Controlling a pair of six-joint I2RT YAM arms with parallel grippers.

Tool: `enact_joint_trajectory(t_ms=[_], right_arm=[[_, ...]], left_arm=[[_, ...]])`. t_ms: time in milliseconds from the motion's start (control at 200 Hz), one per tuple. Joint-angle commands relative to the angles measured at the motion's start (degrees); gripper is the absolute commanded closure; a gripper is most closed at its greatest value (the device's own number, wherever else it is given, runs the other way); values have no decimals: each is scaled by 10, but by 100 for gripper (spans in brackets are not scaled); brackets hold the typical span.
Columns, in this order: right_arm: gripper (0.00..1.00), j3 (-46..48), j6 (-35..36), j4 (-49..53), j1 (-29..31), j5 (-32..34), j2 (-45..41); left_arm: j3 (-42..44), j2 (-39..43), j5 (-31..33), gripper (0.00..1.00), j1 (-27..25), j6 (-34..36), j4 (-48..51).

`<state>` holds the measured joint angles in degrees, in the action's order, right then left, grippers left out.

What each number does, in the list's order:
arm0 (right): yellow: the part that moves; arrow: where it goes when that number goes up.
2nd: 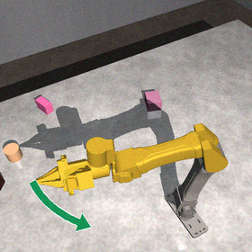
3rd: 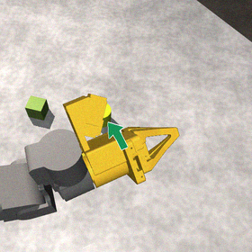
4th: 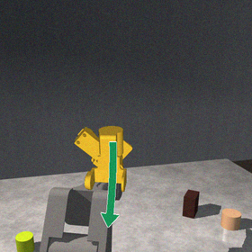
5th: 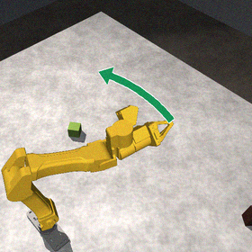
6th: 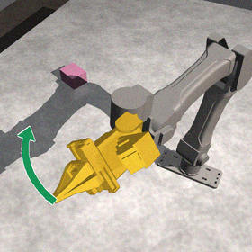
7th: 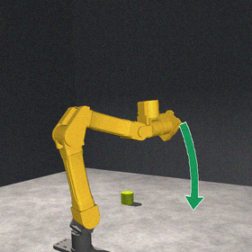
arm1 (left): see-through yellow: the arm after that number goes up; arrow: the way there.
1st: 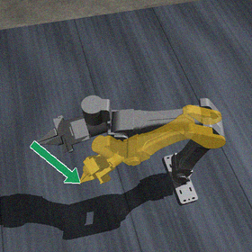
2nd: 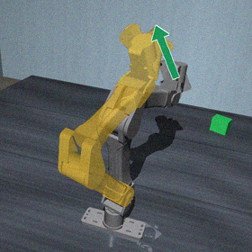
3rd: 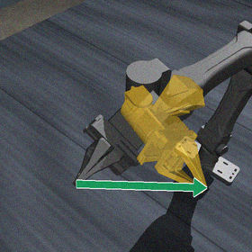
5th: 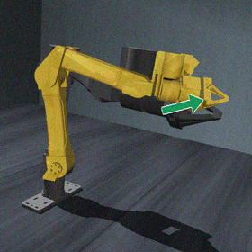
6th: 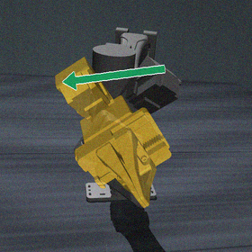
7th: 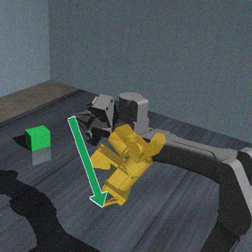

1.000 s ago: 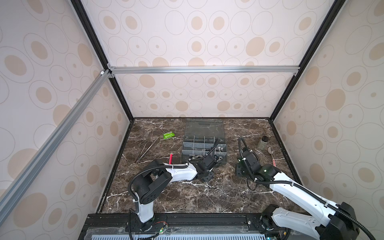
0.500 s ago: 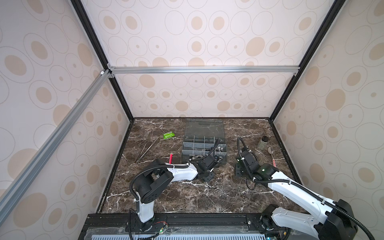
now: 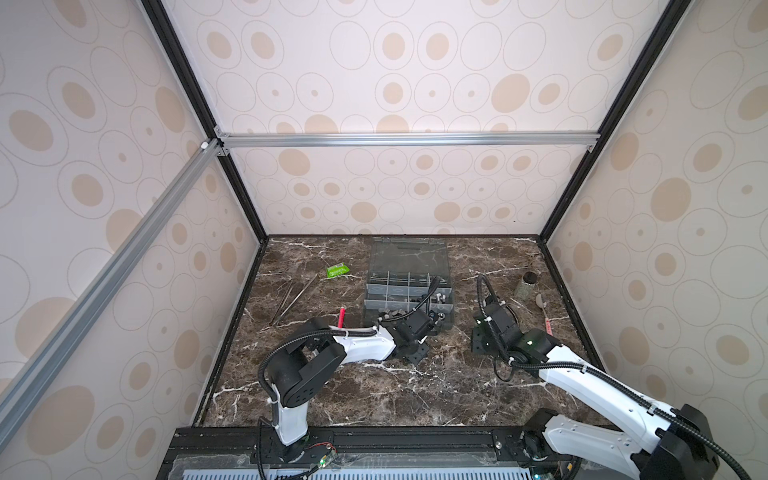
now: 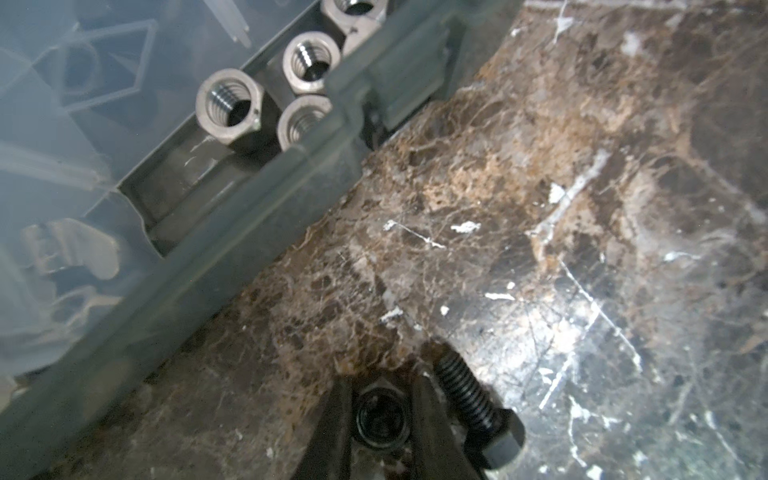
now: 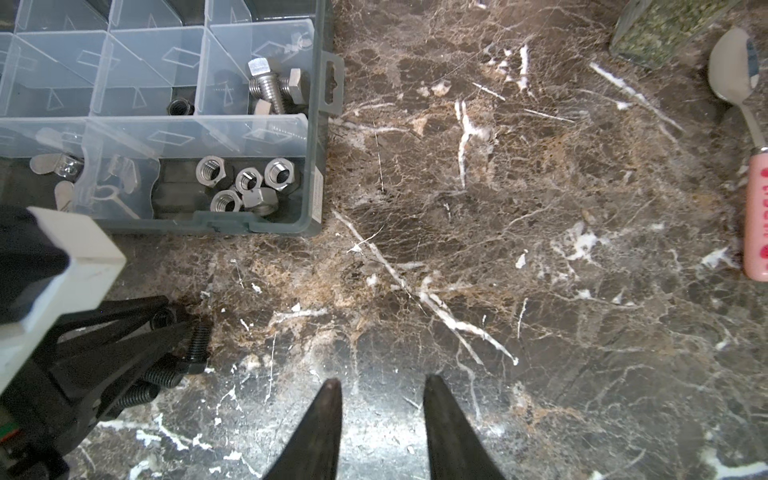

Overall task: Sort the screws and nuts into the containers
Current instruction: 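Carry the black nut with the left gripper over the compartment and release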

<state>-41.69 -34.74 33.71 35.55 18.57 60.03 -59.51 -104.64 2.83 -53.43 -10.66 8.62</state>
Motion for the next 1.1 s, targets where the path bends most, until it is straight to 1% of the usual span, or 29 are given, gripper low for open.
enact_joint_trajectory(t_ms=[0,195,320,460,595,795,940,1095], right_arm=[[64,3,-12,20,-3,16,-17],[64,3,-15,30,-3,23,-34],[64,2,-17,34,-2,24,-36],[64,1,-19,37,-2,22,-37],[64,0,-21,43,-3,19,-39],[64,2,-26,48,-2,20,-43],[64,6,-28,50,-2,20,-49],[64,12,-32,52,-3,20,-52]], left_arm=[[-28,41,-4,84,10,8,7],[-65,59,-16,84,39,17,6],[-103,49,-25,83,65,23,1],[-160,12,-33,82,92,34,7],[-223,-41,-41,82,115,36,17],[-301,-113,-63,82,127,35,30],[-313,-135,-65,81,130,35,28],[-321,-151,-83,80,132,31,25]])
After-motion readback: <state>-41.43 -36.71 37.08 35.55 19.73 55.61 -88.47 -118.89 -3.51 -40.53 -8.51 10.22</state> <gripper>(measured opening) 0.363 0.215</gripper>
